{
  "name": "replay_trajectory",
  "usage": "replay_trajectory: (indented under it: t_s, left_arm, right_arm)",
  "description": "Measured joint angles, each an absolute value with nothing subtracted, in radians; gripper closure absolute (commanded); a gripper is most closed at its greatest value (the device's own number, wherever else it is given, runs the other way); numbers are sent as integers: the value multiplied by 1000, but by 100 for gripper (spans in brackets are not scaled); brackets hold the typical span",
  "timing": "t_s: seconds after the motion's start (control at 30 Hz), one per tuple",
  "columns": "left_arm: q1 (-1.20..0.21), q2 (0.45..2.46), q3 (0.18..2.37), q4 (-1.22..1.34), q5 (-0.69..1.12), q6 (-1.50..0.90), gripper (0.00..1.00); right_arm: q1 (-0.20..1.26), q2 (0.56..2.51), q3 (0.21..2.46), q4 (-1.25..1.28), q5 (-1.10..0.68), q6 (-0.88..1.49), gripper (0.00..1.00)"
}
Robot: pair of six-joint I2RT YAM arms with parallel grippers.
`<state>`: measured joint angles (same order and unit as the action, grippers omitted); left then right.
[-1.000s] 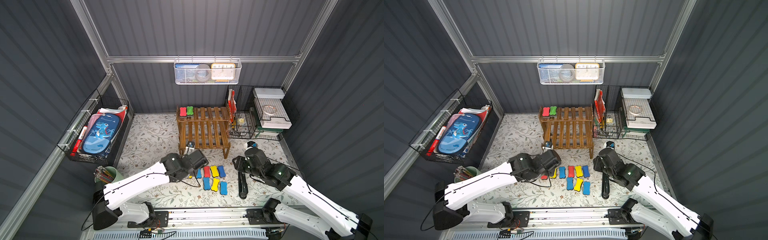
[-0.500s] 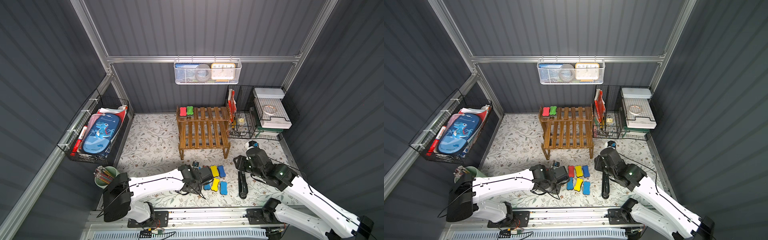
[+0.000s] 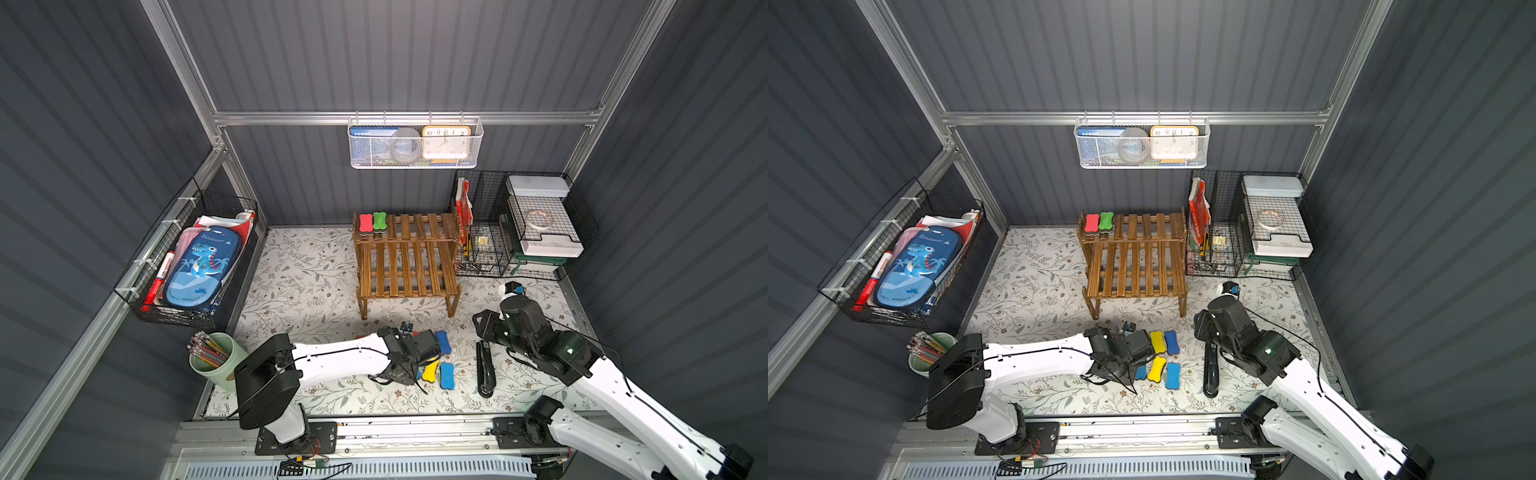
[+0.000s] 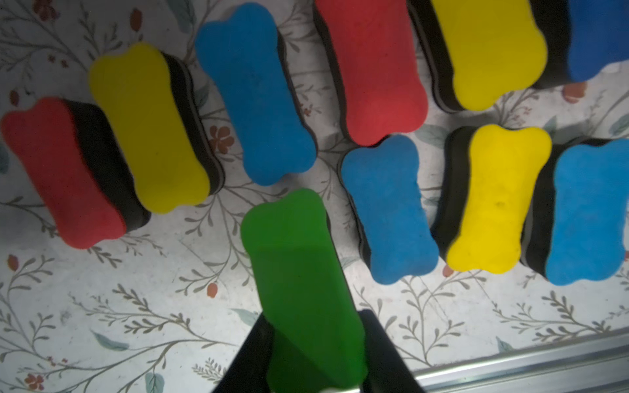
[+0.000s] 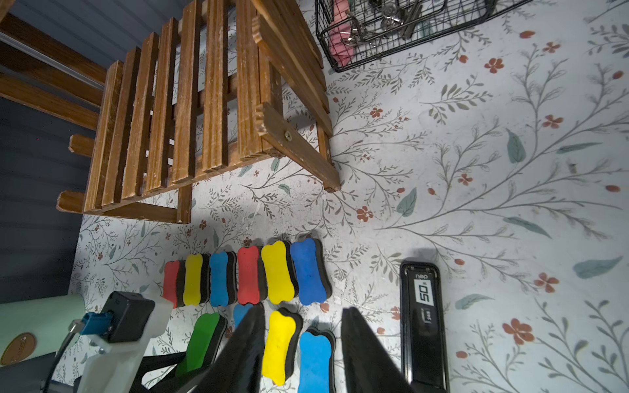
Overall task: Remove the whiteboard erasers from the shelf
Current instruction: Place the whiteboard eraser at the center of the board.
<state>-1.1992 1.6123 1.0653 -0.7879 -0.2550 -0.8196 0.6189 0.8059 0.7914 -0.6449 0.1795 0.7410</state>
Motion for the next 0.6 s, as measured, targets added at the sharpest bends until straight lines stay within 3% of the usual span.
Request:
replay_trajectory:
  t_s: [0.43,0.6]
  left_arm:
    - [-1199,1627,997,-700,-262,-730,60]
    - [-1199,1627,979,-689,-267,-725,40]
  right_arm:
    - [599,782,791,-664,179,739,58]
    - [599,780,791,-667,179,739,57]
